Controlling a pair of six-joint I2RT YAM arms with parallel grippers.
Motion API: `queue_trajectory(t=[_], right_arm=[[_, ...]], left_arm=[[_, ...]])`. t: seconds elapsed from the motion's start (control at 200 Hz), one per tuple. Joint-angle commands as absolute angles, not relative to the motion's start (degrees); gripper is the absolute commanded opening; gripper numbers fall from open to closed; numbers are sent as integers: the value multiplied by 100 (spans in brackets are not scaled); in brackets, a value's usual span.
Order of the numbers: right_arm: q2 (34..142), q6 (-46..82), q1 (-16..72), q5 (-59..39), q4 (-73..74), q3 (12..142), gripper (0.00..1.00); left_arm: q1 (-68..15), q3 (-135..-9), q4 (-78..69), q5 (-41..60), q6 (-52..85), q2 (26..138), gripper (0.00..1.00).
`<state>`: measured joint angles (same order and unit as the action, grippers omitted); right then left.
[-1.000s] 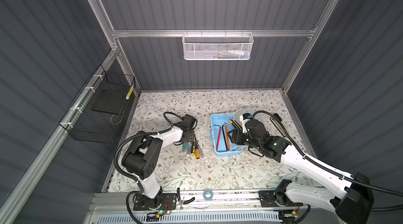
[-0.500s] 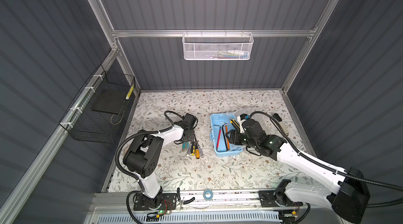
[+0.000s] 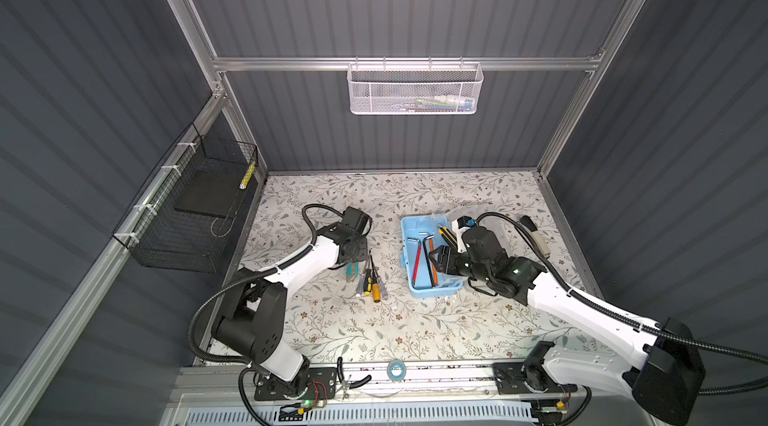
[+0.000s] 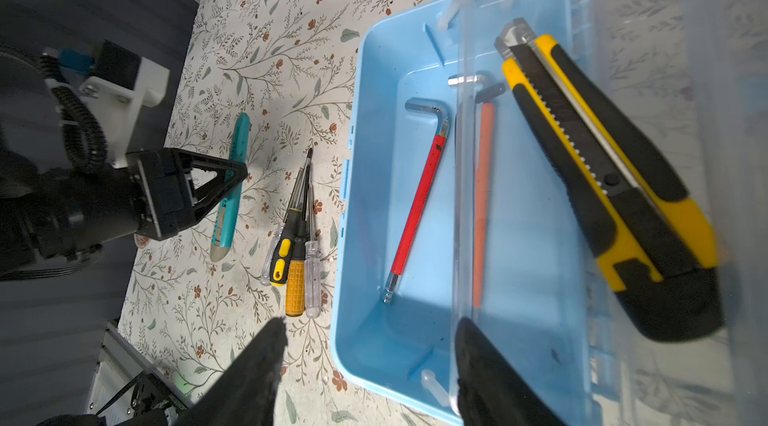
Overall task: Pack the tool kit
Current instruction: 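Lift the teal utility knife with the left gripper and carry it over the box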
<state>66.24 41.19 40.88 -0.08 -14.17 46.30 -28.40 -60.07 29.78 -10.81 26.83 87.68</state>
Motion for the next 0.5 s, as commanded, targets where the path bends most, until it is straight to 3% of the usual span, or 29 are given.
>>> queue_trajectory(t=[0.0, 0.145, 0.335, 0.495], right_arm=[[6274, 4175, 4005, -26, -1394, 4553, 65], [5744, 4200, 3758, -1, -1490, 4449, 65], [5110, 4000, 3435, 151, -1809, 4460, 65], [4835, 3758, 3248, 254, -2338, 4627, 65]], left_arm=[[-2826, -6157, 3093, -436, 3033, 8281, 0], [-3100, -6180, 2480, 72, 3791, 7866, 0], [-4399, -6985, 1798, -880, 4341, 8134, 0], [-4978, -7545, 984, -1036, 4479, 8974, 0]])
